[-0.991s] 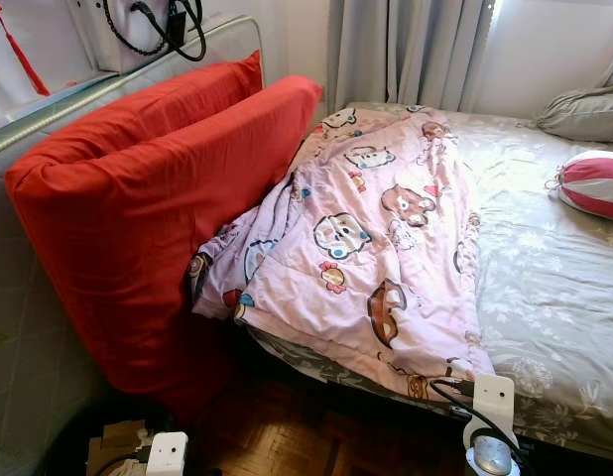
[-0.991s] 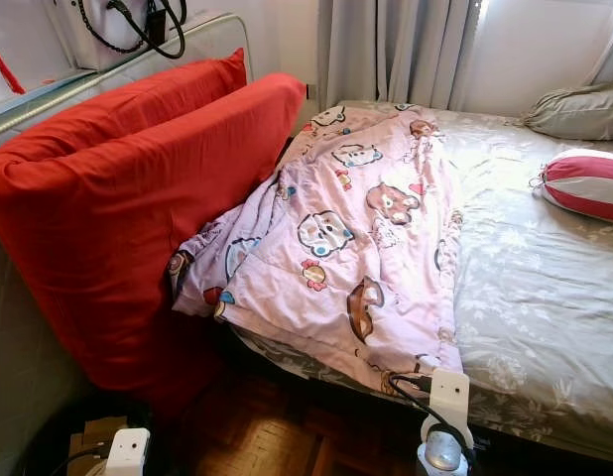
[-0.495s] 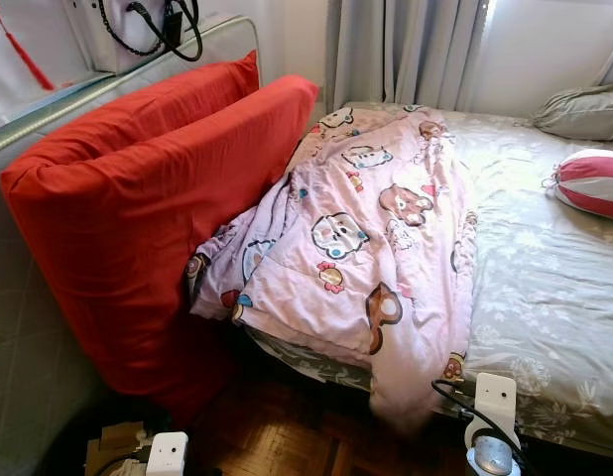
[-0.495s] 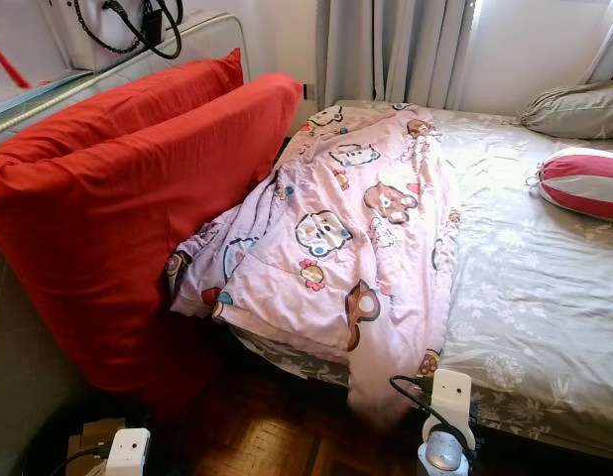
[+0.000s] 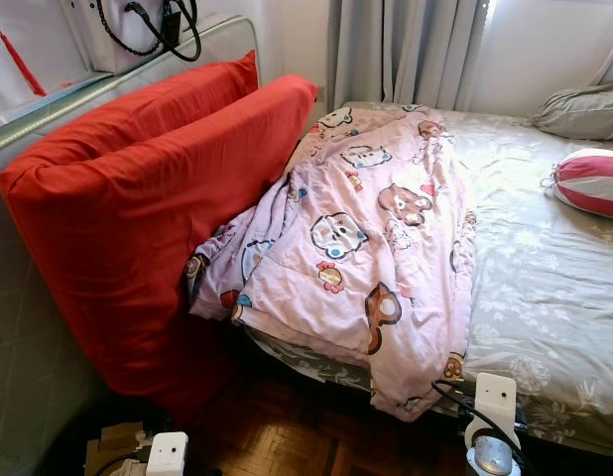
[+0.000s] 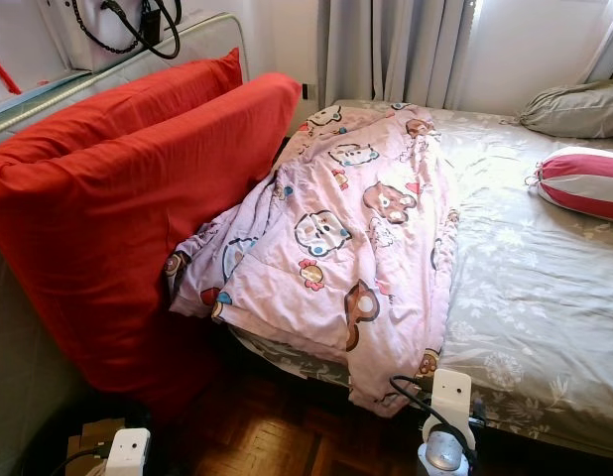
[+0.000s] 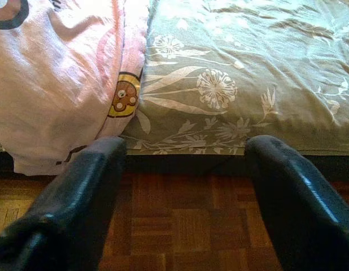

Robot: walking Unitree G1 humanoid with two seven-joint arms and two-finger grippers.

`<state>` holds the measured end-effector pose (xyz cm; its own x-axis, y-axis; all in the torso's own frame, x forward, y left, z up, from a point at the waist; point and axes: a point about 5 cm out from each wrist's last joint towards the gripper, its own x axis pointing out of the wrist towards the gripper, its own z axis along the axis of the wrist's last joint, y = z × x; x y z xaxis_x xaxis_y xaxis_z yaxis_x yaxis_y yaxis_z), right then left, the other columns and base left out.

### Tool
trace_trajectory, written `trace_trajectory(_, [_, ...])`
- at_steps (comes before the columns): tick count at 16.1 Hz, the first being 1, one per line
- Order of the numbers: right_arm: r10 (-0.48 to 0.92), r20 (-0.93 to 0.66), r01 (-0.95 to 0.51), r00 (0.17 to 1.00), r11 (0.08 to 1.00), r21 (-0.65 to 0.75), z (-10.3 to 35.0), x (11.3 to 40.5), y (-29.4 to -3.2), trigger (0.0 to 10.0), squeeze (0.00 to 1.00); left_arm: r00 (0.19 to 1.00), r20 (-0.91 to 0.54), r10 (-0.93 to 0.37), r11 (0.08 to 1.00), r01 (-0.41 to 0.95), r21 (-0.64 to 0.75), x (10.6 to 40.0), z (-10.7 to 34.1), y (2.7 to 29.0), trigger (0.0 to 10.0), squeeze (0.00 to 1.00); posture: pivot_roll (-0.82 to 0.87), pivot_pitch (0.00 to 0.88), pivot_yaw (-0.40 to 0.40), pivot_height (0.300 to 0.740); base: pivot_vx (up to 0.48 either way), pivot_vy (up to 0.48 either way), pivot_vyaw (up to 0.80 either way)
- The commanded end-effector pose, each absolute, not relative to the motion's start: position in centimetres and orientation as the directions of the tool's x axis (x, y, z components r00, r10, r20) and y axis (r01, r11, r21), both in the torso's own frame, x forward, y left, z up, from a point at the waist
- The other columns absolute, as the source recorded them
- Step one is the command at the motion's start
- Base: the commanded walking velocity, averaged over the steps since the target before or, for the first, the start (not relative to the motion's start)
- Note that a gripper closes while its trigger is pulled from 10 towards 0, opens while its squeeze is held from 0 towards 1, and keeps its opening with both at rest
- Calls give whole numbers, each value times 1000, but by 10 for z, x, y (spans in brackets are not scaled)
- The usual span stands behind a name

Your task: Clean up the room

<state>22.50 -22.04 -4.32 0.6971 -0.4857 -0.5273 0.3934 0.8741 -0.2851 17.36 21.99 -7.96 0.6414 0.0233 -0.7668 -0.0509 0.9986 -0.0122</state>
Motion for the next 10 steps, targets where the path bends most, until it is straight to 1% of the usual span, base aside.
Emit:
trace_trajectory(1, [-486,-534,388,692,874,-293,-44,223,-221,10000,1000,628,-778,25,999,-37,2,171,-80,223,10000,0,88,17,11,740,0,0,0])
trace_trajectory(6, [-486,-534,388,692,874,-293,-44,223,-221,10000,1000,628,-778,25,999,-37,2,171,-80,223,10000,0,88,17,11,740,0,0,0])
trace_trajectory(7, [-335,-660,270,672,941,-203,-66,201,-202,10000,0,628,-778,22,999,-37,-2,172,-80,221,10000,0,75,0,3,740,0,0,0])
trace_trajectory(8, [-134,-781,152,611,987,-50,-88,171,-177,10000,0,628,-778,18,999,-37,-7,173,-80,219,10000,0,75,0,3,740,0,0,0])
trace_trajectory(9, [-99,-791,143,603,990,-15,-91,166,-174,10000,0,628,-778,19,999,-39,-7,173,-80,219,10000,0,74,0,3,740,0,0,0])
trace_trajectory(10, [-119,-778,162,617,987,-23,-88,170,-179,10000,0,628,-778,21,999,-40,-5,173,-80,219,10000,0,72,0,4,740,0,0,0])
